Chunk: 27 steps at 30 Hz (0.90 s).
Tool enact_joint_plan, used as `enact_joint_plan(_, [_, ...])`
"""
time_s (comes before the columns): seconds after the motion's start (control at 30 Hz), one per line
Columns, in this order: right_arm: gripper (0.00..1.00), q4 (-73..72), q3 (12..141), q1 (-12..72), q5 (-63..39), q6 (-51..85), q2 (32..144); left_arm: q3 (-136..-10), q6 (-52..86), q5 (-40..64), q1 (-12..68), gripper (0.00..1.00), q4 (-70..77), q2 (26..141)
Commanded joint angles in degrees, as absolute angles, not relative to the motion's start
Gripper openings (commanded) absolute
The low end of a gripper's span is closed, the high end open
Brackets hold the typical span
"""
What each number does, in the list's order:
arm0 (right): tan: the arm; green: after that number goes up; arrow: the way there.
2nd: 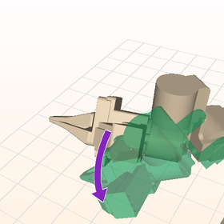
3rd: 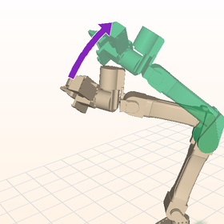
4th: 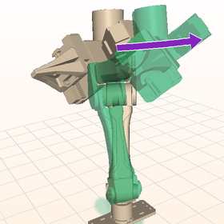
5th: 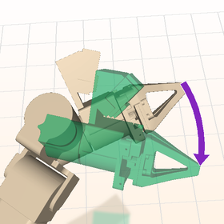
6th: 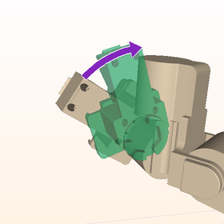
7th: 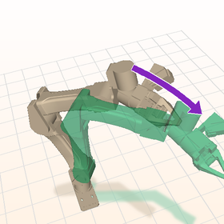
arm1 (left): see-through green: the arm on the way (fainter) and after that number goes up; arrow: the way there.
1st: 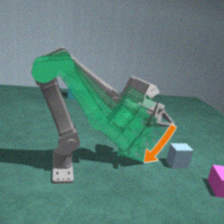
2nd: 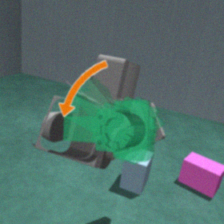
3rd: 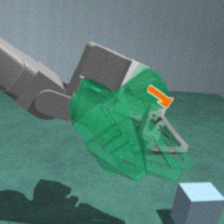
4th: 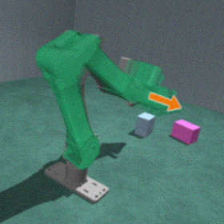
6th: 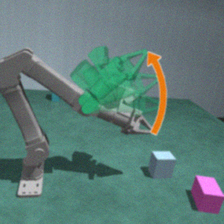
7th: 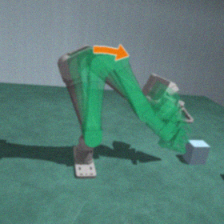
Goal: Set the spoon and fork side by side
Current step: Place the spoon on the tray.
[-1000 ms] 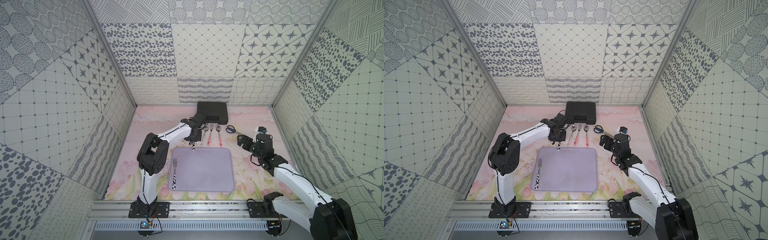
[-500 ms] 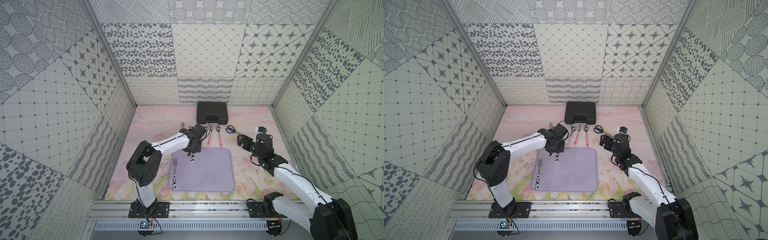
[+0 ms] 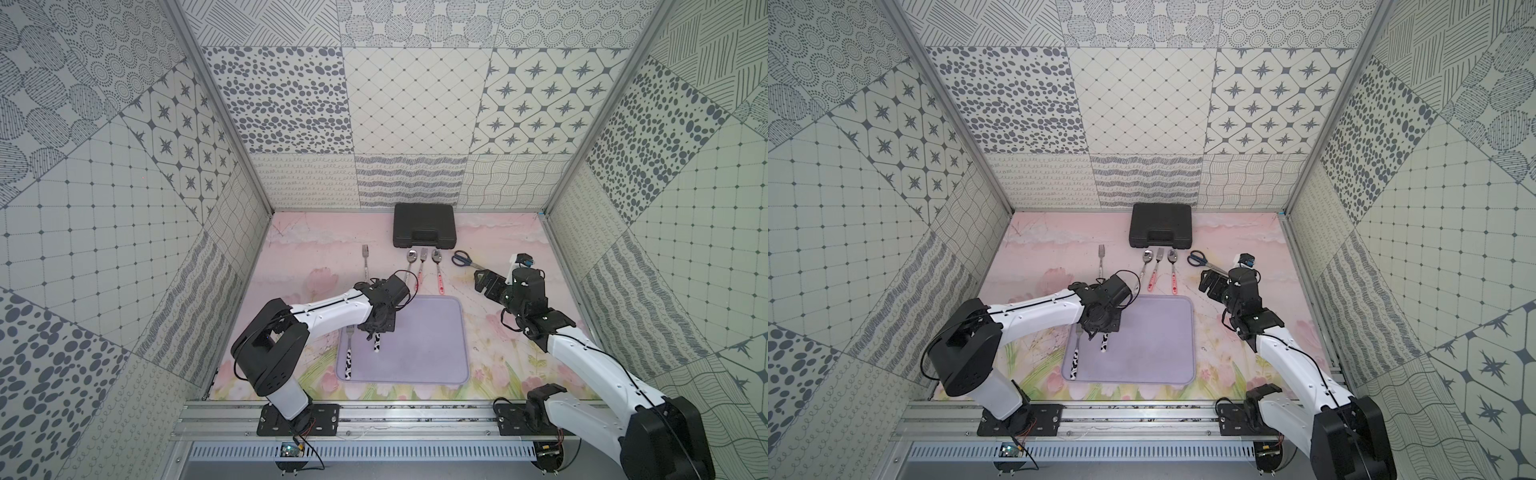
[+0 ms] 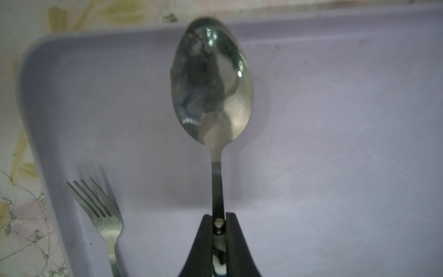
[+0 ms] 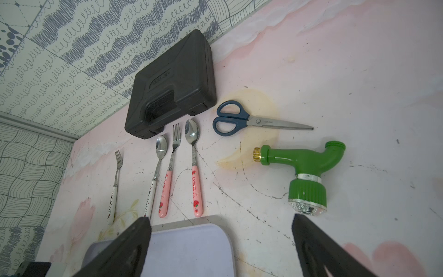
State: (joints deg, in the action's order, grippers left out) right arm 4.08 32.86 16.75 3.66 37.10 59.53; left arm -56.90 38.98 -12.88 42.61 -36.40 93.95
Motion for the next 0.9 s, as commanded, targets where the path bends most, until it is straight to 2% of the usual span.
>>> enact_joint_plan(0.0, [0.97,2.38,32.42,17.00,3.62,37.38,60.36,-52.40,44.83,-14.62,44.32,0.00,-36.55,90.75])
enact_joint_plan(0.37, [0.97,2.15,32.43,17.05,3.69,37.44,61.15,-45.35,49.17,-16.65,48.36,0.00,-39.70,84.81])
enact_joint_plan(0.87, [0.97,2.02,32.47,17.03,3.43,37.45,61.70,-40.81,50.53,-17.14,49.85,0.00,-40.62,80.76])
